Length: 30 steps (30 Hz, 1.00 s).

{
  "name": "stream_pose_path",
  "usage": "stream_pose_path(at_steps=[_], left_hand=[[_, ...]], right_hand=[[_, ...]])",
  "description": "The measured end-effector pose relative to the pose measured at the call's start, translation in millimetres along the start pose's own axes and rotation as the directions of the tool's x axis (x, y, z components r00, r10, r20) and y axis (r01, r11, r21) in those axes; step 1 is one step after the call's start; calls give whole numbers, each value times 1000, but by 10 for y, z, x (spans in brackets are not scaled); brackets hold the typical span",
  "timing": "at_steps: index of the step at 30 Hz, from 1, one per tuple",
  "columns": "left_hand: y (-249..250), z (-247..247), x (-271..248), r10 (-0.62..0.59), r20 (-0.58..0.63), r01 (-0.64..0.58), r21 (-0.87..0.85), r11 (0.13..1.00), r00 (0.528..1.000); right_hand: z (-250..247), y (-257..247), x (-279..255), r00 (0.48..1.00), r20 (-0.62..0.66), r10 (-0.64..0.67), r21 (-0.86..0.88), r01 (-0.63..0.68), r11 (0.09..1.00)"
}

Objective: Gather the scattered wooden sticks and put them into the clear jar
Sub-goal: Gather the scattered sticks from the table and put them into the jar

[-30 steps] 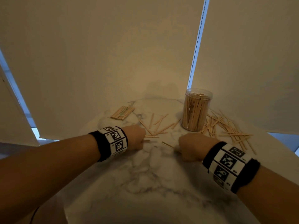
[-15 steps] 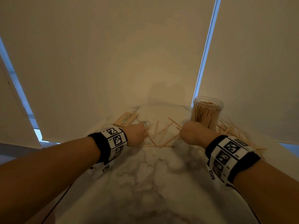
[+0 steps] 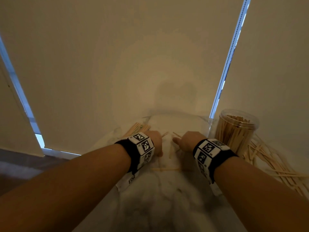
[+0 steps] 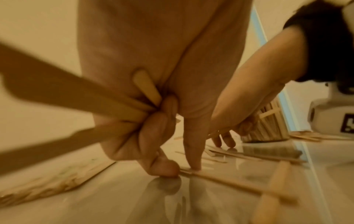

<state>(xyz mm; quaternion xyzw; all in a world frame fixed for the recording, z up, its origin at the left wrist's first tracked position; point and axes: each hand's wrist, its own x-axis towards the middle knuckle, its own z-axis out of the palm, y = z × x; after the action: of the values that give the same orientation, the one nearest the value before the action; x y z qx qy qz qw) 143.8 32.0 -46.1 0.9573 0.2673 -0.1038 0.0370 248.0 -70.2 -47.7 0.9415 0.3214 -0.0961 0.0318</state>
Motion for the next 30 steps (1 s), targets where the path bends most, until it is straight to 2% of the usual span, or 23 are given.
stream_pose_path(at_steps=[5, 10, 12, 15, 17, 21, 26, 30], left_hand=[[-133, -28, -25, -4, 23, 5, -29, 1000, 1000], [-209, 46, -161, 41, -36, -48, -224, 973, 999], [-184, 63, -245, 97, -26, -101, -254, 962, 995], [-124, 92, -349, 196, 40, -182, -233, 955, 980], [-83, 113, -367, 226, 41, -212, -217, 953, 973], [23, 81, -405, 247, 7, -243, -137, 960, 969], [155, 108, -477, 290, 39, -291, 27, 956, 956], [237, 87, -590, 271, 97, -282, 125, 951, 958]], right_hand=[[5, -192, 126, 998, -8, -58, -6, 58, 998], [-35, -161, 14, 992, -62, -106, -3, 106, 994], [-55, -106, -74, 993, -54, -109, 0, 109, 994], [-69, -7, -188, 995, -26, -93, -4, 93, 996], [-85, 43, -293, 995, 6, -101, -61, 101, 993], [-116, 163, -525, 991, 87, -104, -173, 118, 978], [-113, 278, -683, 985, 132, -107, -218, 134, 967], [-95, 338, -818, 983, 138, -124, -231, 153, 961]])
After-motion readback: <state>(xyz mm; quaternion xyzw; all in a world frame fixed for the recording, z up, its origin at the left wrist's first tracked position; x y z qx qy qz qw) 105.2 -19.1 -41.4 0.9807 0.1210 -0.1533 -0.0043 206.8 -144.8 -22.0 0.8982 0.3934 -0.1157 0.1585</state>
